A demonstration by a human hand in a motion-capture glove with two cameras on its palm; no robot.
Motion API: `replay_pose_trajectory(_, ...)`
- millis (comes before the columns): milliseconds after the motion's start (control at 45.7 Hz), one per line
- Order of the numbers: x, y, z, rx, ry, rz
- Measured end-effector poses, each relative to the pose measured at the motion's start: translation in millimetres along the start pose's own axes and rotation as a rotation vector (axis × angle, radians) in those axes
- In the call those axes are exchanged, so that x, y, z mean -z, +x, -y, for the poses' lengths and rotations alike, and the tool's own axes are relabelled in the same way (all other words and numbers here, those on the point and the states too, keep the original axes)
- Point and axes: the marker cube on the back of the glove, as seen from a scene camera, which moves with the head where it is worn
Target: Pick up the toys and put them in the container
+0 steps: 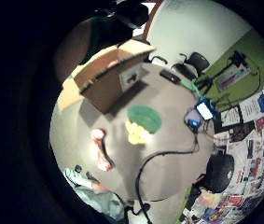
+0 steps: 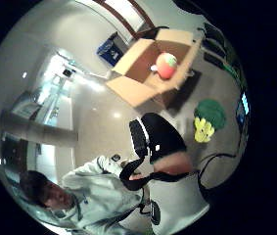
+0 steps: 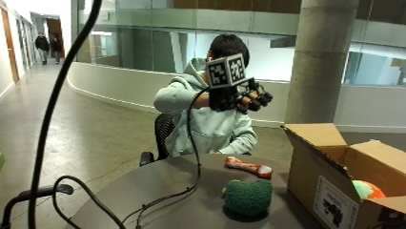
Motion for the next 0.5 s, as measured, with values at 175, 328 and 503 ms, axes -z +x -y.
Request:
replay_pose_trajectory(175, -82.1, 66.1, -8.1, -0.073, -0.172, -0.045)
replay_pose_trajectory(328, -179.5, 67.4, -23.4, -0.233, -0.394, -0.088)
replay_pose_trajectory(503, -218.1, 101.6, 4.0, -0.311, -0.344, -0.145)
